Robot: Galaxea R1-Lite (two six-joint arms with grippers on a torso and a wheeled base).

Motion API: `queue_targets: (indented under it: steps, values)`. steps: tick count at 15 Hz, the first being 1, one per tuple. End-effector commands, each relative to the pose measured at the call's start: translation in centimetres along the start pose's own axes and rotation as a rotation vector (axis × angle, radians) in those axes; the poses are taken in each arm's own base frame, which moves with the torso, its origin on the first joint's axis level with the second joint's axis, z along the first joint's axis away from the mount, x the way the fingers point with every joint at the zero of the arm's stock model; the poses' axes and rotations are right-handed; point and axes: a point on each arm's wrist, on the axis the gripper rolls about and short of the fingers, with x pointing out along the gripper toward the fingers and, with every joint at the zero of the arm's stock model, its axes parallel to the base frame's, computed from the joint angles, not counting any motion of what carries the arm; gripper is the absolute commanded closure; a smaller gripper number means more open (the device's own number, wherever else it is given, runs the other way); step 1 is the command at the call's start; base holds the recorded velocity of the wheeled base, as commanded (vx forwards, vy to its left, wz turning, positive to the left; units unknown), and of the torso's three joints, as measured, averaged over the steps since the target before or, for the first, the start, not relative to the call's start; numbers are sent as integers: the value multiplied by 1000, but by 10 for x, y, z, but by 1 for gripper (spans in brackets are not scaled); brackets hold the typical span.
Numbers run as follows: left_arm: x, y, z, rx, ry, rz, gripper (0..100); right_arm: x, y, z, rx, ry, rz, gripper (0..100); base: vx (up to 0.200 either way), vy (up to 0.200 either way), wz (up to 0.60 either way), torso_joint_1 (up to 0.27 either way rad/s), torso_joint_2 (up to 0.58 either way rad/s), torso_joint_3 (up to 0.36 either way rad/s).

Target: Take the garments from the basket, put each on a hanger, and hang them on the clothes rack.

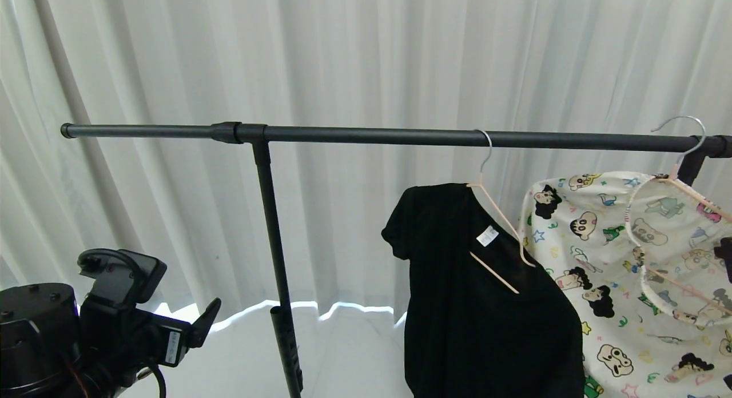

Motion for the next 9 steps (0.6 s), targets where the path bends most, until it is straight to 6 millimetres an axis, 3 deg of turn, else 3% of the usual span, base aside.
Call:
queue_targets:
  steps: [1, 6, 9]
  values:
    - [0, 0, 0, 0, 0, -1, 0, -1, 0, 0, -1, -4, -1, 100, 0, 0, 0, 0, 0, 0]
    - [0, 0, 0, 0, -2, 0, 0, -1, 0, 7, 0, -22, 0, 100, 0, 0, 0, 0, 0, 0]
    - [-1, 0, 0, -3, -2, 3, 0, 13, 0, 24, 1, -25, -2, 100, 0, 0, 0, 0, 0, 0]
